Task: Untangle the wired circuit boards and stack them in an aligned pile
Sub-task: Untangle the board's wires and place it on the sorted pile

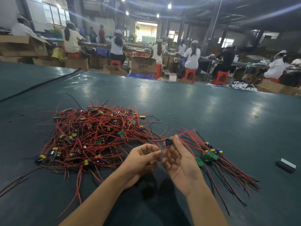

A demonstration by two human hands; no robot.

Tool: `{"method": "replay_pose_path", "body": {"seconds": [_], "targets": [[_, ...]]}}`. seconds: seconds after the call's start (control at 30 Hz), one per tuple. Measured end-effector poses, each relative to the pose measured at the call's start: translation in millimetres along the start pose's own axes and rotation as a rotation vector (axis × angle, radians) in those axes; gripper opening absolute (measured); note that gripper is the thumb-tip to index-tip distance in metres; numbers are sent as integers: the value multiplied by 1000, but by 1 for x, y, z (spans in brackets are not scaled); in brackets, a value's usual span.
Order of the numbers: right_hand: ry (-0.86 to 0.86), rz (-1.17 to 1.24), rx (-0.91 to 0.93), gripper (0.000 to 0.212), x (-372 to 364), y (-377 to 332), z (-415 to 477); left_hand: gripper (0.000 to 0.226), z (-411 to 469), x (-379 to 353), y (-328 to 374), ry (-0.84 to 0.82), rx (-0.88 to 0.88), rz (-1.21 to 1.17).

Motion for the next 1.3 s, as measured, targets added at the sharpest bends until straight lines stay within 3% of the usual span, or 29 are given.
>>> {"method": "replay_pose_path", "body": {"seconds": [0.23,0.43,0.57,0.8,1.03,1.3], "targets": [[54,11,-9,43,-12,16,-7,30,-3,-6,-3,2,-275,118],[93,-82,46,23,-21,30,-13,48,-4,-3,-1,168,-451,156],[98,-112,68,10,-22,32,-15,28,-6,-8,1,130,-443,111],[183,-123,121,20,-20,34,-10,35,-2,-6,-1,179,-482,96],[243,-37,40,6,-19,31,-6,39,0,-5,-2,206,-472,112],[410,21,72,9,-1,10,9,44,1,-3,0,238,-444,89]]}}
Point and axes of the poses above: each hand's wrist, its own z-axis towards the middle knuckle, its own x-axis out of the back of the hand, y = z × x, the point moved 1 cm from there along z, towards the middle knuckle, and after that the axes turned 4 degrees about y, right-handed, at the moved point
